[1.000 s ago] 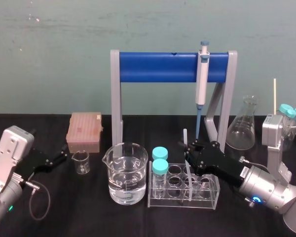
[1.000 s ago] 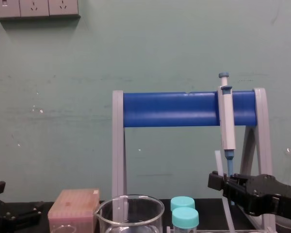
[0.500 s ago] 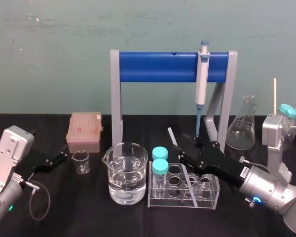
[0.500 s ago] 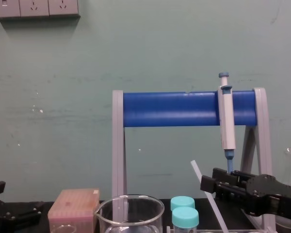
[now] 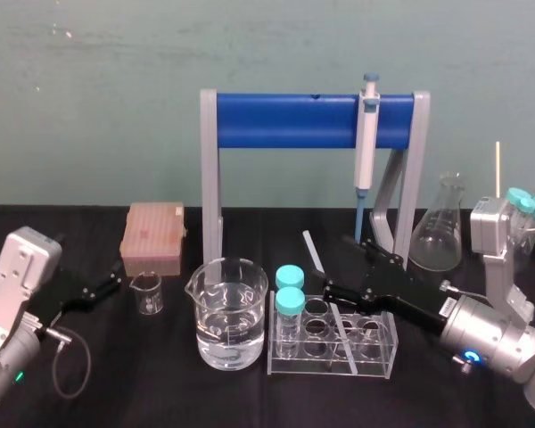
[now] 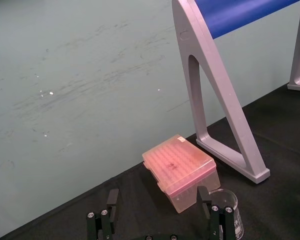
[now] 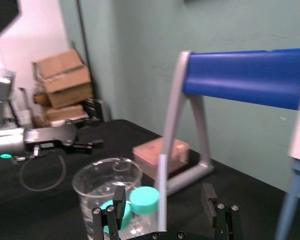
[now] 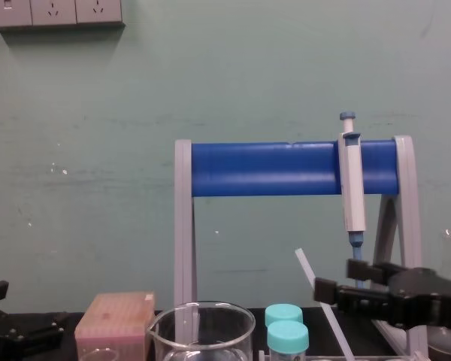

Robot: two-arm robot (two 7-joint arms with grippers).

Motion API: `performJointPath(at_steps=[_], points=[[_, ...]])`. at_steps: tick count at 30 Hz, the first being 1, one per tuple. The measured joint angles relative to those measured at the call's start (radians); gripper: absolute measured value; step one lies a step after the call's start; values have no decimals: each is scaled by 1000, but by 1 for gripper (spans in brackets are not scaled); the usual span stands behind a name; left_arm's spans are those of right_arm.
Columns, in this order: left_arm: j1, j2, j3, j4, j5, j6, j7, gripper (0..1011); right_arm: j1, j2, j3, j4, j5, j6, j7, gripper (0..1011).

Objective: Pick up the stirring rod with one hand, then place it down.

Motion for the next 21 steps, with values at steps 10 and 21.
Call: performJointPath(at_steps=[10,21], points=[[0,0,0,0,0,0,0,1000,-141,77,104,-176,-117,125,-360,1003],[0,0,0,0,0,0,0,1000,-199,70,149,-175,-210,233,-566,1003]])
